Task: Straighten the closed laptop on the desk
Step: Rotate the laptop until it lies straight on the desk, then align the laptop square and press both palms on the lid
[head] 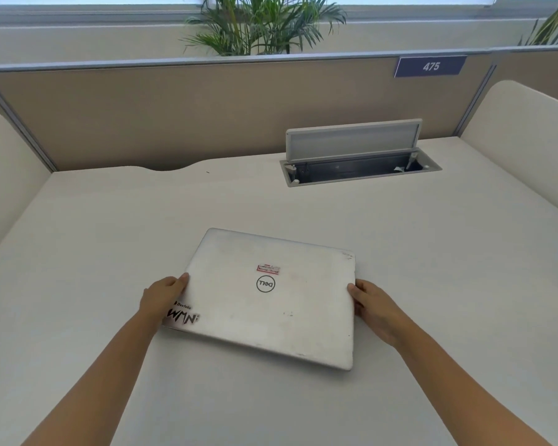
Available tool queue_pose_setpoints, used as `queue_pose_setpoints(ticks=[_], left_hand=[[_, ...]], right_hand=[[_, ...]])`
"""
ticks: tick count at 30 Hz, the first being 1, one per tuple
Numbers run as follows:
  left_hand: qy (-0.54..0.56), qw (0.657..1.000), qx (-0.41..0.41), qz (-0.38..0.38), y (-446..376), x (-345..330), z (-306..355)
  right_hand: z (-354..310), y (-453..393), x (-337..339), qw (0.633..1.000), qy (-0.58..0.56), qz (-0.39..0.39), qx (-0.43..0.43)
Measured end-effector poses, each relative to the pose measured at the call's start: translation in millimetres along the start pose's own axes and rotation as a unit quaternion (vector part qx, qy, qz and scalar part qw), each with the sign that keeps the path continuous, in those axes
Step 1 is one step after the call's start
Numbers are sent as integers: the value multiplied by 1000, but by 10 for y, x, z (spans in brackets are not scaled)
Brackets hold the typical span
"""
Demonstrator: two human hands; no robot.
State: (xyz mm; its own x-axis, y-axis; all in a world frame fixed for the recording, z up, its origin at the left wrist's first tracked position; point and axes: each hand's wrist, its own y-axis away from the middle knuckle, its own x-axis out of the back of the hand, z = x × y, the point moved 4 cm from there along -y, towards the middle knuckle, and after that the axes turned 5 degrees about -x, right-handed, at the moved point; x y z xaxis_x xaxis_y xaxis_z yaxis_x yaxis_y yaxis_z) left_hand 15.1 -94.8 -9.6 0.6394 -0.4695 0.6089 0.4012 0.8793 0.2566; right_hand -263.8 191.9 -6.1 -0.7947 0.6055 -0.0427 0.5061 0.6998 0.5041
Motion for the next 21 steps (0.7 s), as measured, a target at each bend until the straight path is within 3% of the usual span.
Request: queue_pose_setpoints(ticks=[21], left_hand=[[-110, 984, -80, 116, 484, -104, -130]], right_hand=[[-444, -540, 5, 996, 71, 46, 35]])
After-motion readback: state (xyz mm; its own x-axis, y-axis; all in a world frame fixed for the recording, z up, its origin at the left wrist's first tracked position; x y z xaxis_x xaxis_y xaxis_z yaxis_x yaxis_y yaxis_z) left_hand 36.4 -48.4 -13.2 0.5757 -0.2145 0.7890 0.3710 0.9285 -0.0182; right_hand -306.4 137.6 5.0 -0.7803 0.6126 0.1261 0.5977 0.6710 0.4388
